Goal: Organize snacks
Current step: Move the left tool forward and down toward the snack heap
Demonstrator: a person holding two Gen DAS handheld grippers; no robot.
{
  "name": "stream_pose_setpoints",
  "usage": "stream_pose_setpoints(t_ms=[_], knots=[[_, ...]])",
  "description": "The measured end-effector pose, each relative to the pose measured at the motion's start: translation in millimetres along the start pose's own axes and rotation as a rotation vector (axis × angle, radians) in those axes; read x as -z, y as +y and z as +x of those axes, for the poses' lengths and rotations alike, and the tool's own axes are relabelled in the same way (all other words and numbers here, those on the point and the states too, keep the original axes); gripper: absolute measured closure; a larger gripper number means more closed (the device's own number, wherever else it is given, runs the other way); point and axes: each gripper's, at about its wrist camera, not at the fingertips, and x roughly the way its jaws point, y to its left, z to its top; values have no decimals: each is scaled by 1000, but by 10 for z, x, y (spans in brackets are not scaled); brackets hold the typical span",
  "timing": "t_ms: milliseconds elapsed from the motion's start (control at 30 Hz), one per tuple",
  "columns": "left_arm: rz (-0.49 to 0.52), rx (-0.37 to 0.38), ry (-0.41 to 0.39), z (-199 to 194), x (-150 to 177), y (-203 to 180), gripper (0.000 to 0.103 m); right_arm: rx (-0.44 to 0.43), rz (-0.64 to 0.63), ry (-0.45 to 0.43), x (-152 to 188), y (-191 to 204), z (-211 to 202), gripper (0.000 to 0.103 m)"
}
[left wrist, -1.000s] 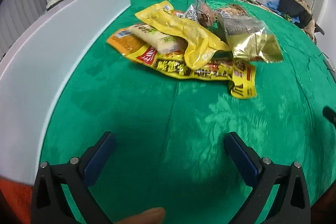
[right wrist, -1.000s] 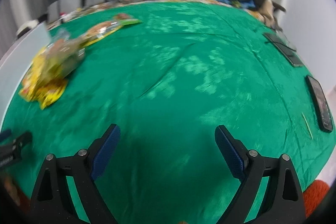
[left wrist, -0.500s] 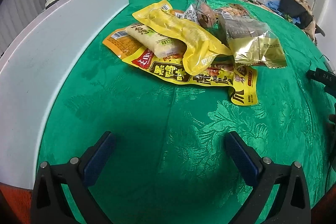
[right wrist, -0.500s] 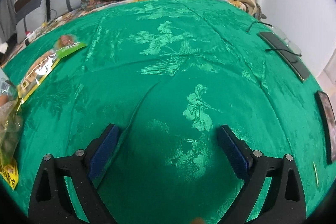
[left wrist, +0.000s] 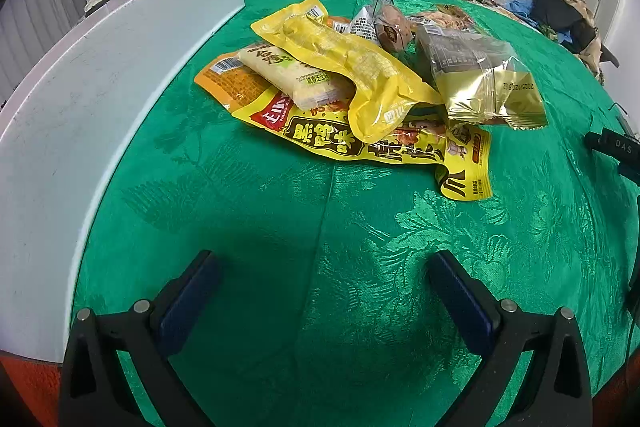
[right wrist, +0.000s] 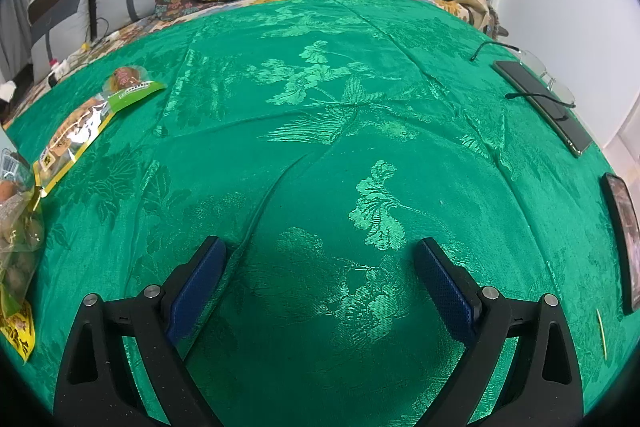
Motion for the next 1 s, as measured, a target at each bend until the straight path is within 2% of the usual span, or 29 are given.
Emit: stream_pose_setpoints(t_ms=[1000], knots=[[3,1,1,14,-2,10,0,0,-1,0,-4,5,1,5]])
